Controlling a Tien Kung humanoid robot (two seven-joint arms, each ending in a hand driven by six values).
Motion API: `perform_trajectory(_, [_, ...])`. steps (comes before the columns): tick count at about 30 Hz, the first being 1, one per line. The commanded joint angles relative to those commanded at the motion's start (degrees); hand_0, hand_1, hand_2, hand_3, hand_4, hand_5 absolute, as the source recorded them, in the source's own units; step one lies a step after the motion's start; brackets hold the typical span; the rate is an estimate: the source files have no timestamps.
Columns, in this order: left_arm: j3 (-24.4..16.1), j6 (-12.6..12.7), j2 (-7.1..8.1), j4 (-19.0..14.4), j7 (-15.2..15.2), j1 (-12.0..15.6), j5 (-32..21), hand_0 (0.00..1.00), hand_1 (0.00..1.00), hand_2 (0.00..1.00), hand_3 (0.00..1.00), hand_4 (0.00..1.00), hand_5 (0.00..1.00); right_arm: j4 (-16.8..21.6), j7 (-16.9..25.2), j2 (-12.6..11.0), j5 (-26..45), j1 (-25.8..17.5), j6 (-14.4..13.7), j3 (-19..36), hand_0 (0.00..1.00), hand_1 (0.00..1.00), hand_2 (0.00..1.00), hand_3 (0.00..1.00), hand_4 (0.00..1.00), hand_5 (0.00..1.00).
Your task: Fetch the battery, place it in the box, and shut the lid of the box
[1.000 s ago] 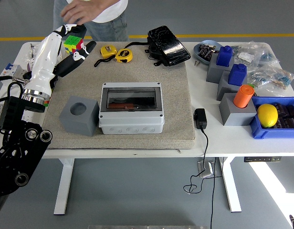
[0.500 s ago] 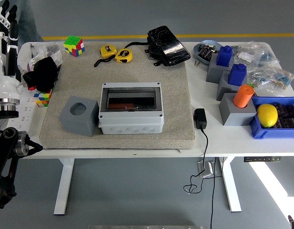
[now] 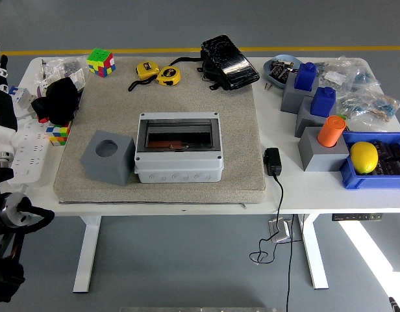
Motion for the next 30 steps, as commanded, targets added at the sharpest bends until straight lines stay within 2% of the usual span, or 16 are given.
perform_trajectory(9, [-0.2,-2.3,-0.02,-0.6,0.7,0.7,-2.1,0.945,0.99,0.962,0.949,0.998,0.998,0.0,0.2,0.6,-0.3,-0.2,0.0,0.4,0.821,0.772,0.758,0.793,0.998,0.998])
perform_trajectory(11, [-0.2,-2.4,0.06,-0.6,0.8,0.8,-2.4,0.913,0.962,0.928,0.926,0.998,0.998,0.0,0.1,0.6,-0.4,-0.1,-0.1,0.6,0.821,0.772,0.757,0.793,0.998,0.998])
perform_trajectory(16, [-0.6,-2.6,0.0,-0.6,1.1,0.6,-2.2,0.913,0.962,0.928,0.926,0.998,0.998,0.0,0.1,0.8,-0.5,0.2,-0.1,1.1,0.821,0.772,0.757,0.793,0.998,0.998])
perform_trajectory(17, [-0.7,-2.7,0.03,-0.6,1.2,0.6,-2.2,0.893,0.922,0.894,0.891,0.998,0.998,0.0,0.2,0.8,-0.4,0.3,0.0,1.1,0.82,0.772,0.758,0.793,0.998,0.998])
perform_trajectory(20, [-0.6,-2.8,0.07,-0.5,1.5,0.5,-2.1,0.893,0.922,0.894,0.891,0.998,0.998,0.0,0.2,0.9,-0.6,0.4,0.0,1.4,0.82,0.772,0.758,0.793,0.998,0.998])
perform_trajectory(30, [-1.5,-3.0,0.09,-1.0,4.5,0.4,2.6,0.863,0.893,0.864,0.863,0.998,0.998,0.0,0.2,1.1,-0.9,0.4,-0.1,2.0,0.82,0.772,0.758,0.793,0.998,0.998])
